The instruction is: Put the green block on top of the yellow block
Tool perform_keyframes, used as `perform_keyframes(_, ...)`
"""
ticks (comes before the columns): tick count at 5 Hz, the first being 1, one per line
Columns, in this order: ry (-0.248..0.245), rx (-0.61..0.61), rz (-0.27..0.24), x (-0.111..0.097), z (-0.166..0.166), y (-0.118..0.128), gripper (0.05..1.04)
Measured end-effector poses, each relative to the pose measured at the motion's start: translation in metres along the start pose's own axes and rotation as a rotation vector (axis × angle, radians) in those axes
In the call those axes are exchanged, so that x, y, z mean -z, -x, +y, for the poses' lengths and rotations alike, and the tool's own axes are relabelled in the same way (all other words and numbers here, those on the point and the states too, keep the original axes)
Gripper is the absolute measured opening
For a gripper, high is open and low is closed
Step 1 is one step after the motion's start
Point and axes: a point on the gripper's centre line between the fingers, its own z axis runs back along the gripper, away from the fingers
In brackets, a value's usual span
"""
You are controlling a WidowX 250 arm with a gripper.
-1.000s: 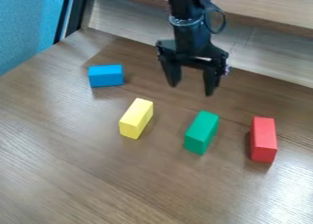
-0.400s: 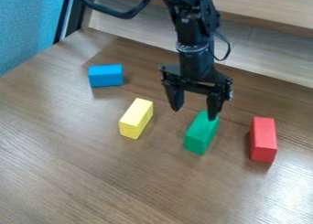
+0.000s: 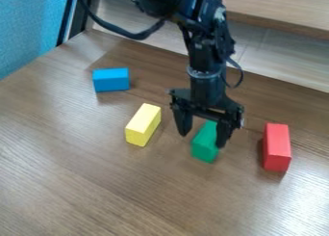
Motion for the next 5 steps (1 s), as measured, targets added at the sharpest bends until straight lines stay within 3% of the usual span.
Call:
perform_keyframes(2,-0.014,0.018,0.026,0.016,-0.011,0.006,0.943)
perform_keyframes(3,-0.009,0.012,0.0,0.018,-0.011,0.007,0.658)
perform_keyframes(4,-0.019,0.022,-0.006,0.016,-0.009,0.008,0.6)
perform_keyframes(5,0.005,-0.007,-0.081,-0.016,-0.001,0.006,0.599)
